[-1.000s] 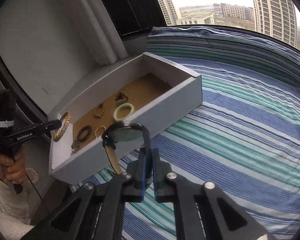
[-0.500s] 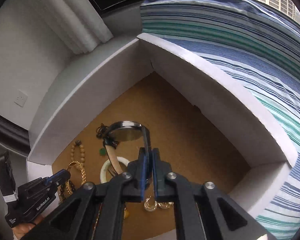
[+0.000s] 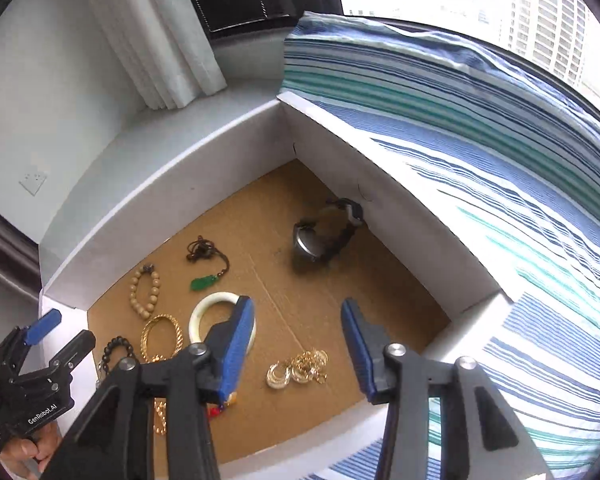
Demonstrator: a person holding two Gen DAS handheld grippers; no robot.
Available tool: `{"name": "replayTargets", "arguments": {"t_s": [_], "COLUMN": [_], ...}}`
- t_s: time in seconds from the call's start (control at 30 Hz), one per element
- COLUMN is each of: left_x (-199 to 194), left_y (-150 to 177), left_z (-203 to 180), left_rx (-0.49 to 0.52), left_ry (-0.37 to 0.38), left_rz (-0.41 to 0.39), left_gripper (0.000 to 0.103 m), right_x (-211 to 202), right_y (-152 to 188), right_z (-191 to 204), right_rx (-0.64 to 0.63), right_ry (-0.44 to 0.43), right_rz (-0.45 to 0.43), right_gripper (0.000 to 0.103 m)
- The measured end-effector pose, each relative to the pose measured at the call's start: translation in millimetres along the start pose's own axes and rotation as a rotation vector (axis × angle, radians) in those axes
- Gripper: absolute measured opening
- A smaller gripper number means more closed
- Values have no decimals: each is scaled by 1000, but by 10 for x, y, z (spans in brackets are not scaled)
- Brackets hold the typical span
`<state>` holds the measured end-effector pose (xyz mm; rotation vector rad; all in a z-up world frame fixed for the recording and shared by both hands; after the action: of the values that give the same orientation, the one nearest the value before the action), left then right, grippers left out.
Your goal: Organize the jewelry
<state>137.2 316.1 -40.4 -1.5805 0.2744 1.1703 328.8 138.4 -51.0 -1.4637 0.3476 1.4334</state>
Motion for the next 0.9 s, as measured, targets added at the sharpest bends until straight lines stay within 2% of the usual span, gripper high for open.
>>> {"name": "replayTargets", "arguments": {"t_s": [0.07, 0.13, 0.2, 0.27, 0.33, 0.4, 0.6, 0.9], "left_x": [-220, -403, -573, -699, -806, -884, -1062, -1178], "left_y": [20, 44, 126, 200, 282, 346, 474, 494], "left_z": [-38, -58, -54, -45, -42, -62, -69, 142], "left_rx": [7, -1, -30, -66, -91, -97, -82, -130], "left_ry": [-18, -41, -64, -58, -51, -54, -71, -34], "left_rz": [-50, -76, -81, -84, -65, -46, -55, -14], "left_gripper": [102, 102, 102, 102, 102, 102, 102, 102], "right_x": [-149, -333, -515, -671, -807, -905, -1027, -1173], "right_y": [49, 151, 272, 425, 570, 699, 899, 936], "right_z": [64, 126, 226, 340, 441, 517, 719, 982], "right_rx": [-12, -40, -85, -134, -178, -207, -261, -320], "right_ry": [-7, -2, 1, 3, 1, -1, 21, 56], "right_rz": [-18, -43, -61, -78, -99, -111, -120, -152], "right_gripper": [59, 62, 63, 73, 79, 79, 79, 80]}}
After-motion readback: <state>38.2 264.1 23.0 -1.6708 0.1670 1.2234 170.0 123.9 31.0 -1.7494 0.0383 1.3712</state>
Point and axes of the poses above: each gripper's, at about its wrist camera, not at the fingertips, and x roughly the way its jaws point, z to its left, y to its underside, the point moved 3 cm from there along x, roughly the way its jaws point, and after that the axes turned 4 degrees about x, right-handed, at the moved point
